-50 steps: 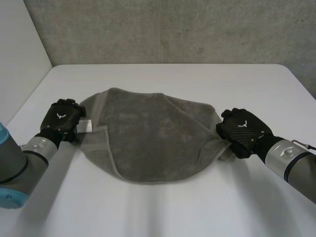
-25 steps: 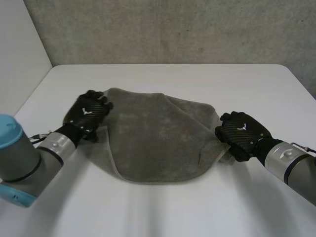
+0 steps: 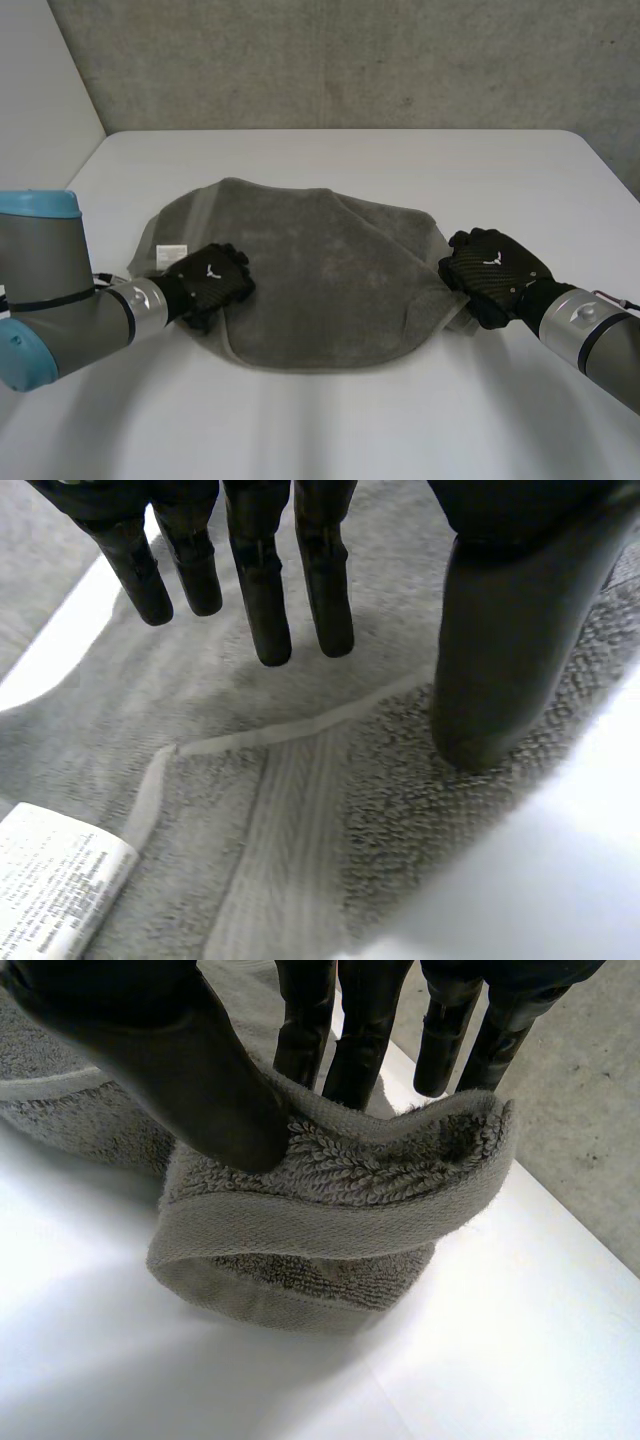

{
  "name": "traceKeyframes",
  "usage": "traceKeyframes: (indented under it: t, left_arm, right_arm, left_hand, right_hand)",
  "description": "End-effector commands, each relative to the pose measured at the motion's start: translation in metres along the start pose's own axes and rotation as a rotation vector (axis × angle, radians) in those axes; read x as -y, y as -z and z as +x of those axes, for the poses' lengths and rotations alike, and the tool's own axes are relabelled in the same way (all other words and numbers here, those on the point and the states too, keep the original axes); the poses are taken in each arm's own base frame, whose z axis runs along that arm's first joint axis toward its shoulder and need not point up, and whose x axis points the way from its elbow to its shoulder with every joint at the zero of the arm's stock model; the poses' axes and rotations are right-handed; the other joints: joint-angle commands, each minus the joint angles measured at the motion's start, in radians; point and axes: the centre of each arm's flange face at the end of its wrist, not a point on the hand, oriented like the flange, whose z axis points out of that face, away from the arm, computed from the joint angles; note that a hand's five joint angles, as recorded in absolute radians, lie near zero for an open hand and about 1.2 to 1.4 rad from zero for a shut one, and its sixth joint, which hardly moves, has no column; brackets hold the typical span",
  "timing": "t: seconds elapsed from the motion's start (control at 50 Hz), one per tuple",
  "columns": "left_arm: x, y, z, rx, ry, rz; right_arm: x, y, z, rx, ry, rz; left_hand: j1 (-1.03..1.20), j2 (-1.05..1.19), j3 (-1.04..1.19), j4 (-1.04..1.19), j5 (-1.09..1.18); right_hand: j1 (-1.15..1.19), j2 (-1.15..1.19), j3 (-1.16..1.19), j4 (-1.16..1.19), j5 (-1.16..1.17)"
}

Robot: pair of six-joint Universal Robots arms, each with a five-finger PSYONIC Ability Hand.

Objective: Fold the towel.

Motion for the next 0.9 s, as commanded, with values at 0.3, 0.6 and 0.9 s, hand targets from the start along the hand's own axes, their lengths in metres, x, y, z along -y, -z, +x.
traceKeyframes:
  t: [0.3,0.6,0.9]
  left_arm:
    - [0.003,0.024,0.003,-0.041,0.053,-0.053]
    - [-0.014,0.031,-0.010,-0.002,0.090,-0.088]
    - [-0.001,0.033,0.002,-0.053,0.012,-0.017]
  right_arm:
    - [0.000,0.000,-0.002,0.005,0.000,-0.002]
    - [0.000,0.001,-0.006,0.016,0.002,-0.003]
    - [-0.001,0.002,-0.008,0.020,-0.001,-0.007]
  left_hand:
    - [0.119,0.119,-0.058,-0.066,0.119]
    - [0.107,0.107,-0.058,-0.066,0.107]
    - [-0.080,-0.081,-0.058,-0.066,-0.081]
  right_hand:
    - [0.080,0.101,-0.053,-0.076,0.081]
    - [0.080,0.101,-0.053,-0.076,0.081]
    - [0.080,0.101,-0.053,-0.076,0.081]
